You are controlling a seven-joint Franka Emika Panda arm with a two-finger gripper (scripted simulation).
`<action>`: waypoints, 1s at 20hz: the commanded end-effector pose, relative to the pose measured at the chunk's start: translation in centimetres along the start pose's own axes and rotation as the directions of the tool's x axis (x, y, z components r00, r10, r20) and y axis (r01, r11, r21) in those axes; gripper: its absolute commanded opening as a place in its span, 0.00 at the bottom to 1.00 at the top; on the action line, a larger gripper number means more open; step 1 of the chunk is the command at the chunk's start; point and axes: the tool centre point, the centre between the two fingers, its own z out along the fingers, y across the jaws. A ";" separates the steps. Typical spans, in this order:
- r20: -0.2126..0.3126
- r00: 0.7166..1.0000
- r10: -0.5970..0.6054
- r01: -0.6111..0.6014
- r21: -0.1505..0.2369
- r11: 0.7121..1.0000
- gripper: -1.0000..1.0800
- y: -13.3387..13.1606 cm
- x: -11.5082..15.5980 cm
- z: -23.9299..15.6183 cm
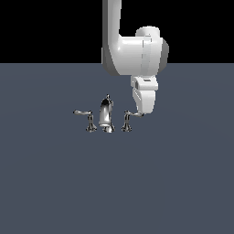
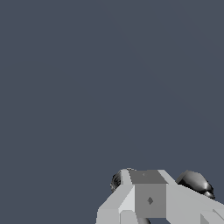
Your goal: Turn on the faucet by rotating a designated handle.
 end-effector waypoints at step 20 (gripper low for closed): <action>-0.002 1.000 0.013 -0.013 -0.014 1.000 0.00 5.4 -2.8 -0.1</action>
